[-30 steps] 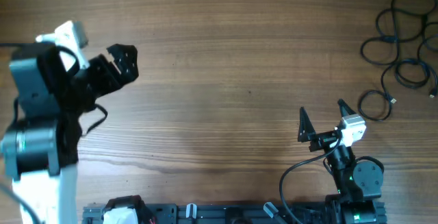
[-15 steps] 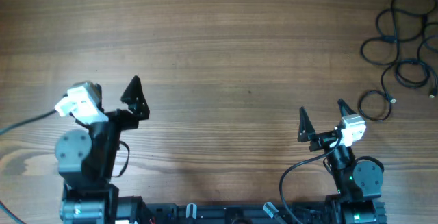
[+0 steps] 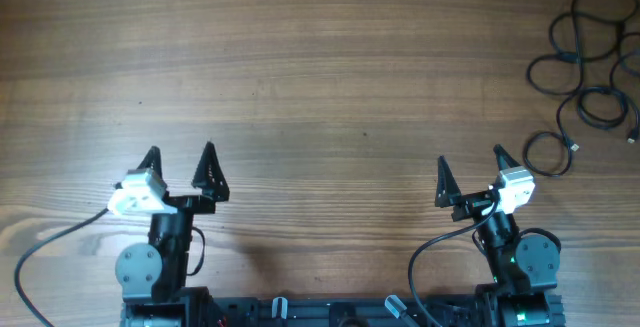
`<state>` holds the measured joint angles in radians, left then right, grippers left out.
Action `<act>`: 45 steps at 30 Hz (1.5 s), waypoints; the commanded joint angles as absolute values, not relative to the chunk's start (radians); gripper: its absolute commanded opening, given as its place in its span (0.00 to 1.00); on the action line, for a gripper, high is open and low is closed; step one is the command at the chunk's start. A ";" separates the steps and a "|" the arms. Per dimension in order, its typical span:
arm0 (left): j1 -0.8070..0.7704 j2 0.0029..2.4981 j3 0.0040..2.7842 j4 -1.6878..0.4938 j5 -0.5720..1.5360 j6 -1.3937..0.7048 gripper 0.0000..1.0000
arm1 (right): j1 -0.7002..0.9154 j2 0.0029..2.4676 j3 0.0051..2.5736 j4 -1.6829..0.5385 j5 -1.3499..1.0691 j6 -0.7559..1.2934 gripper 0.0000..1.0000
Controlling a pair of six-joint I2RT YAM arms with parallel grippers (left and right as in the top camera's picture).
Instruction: Untangle cables
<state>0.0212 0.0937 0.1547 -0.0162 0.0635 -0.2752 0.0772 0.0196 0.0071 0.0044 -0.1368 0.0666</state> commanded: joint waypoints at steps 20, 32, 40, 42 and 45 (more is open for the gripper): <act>-0.018 0.003 0.012 0.002 0.013 -0.160 1.00 | 0.081 0.018 0.005 0.007 -0.126 0.081 1.00; -0.018 0.003 0.006 -0.076 0.017 -0.164 1.00 | 0.081 0.018 0.005 0.007 -0.126 0.081 1.00; -0.018 0.004 0.006 -0.076 0.017 -0.164 1.00 | 0.081 0.018 0.005 0.007 -0.126 0.081 1.00; -0.018 0.004 0.006 -0.075 0.017 -0.164 1.00 | 0.081 0.018 0.005 0.007 -0.126 0.081 1.00; -0.018 0.005 0.006 -0.076 0.017 -0.164 1.00 | 0.081 0.018 0.005 0.007 -0.126 0.081 1.00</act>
<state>-0.0124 0.0135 0.0120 -0.0742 0.0231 -0.1833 0.0772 0.0196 0.0071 0.0040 -0.1368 0.0669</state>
